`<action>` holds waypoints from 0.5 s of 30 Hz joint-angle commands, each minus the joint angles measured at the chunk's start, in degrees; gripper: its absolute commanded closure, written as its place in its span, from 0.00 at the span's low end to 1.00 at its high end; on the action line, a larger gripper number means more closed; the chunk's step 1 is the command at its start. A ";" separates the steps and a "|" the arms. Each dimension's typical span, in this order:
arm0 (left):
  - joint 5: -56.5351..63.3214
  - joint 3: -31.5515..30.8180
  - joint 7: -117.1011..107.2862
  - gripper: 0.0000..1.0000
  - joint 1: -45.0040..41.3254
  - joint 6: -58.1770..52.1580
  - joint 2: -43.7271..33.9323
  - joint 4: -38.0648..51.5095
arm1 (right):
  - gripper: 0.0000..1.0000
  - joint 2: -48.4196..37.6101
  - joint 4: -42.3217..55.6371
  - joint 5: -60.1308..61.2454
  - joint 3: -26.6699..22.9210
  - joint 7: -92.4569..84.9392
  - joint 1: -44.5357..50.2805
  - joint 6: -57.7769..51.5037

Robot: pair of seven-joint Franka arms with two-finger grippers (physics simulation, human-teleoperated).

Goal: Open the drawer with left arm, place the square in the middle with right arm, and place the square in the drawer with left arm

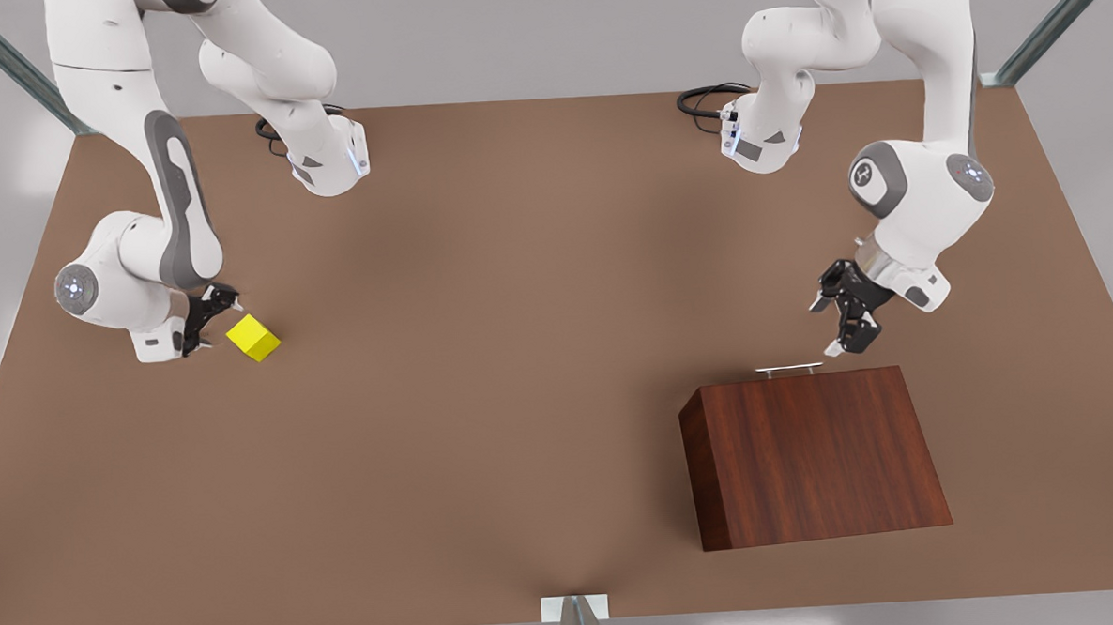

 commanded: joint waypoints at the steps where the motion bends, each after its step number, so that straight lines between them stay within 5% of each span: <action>1: -1.75 0.03 0.00 0.00 -0.05 0.03 0.15 -0.01 | 0.00 0.00 -0.04 -0.02 0.00 -0.03 0.93 0.03; 6: -5.18 -0.06 0.00 0.00 -0.13 3.37 1.91 -1.58 | 0.00 4.57 -4.61 -0.63 -0.88 -0.64 1.01 10.66; 15: -8.52 -1.29 0.00 0.00 -1.19 9.61 3.32 -5.37 | 0.00 6.24 -7.86 -0.63 -0.88 -0.82 1.37 13.56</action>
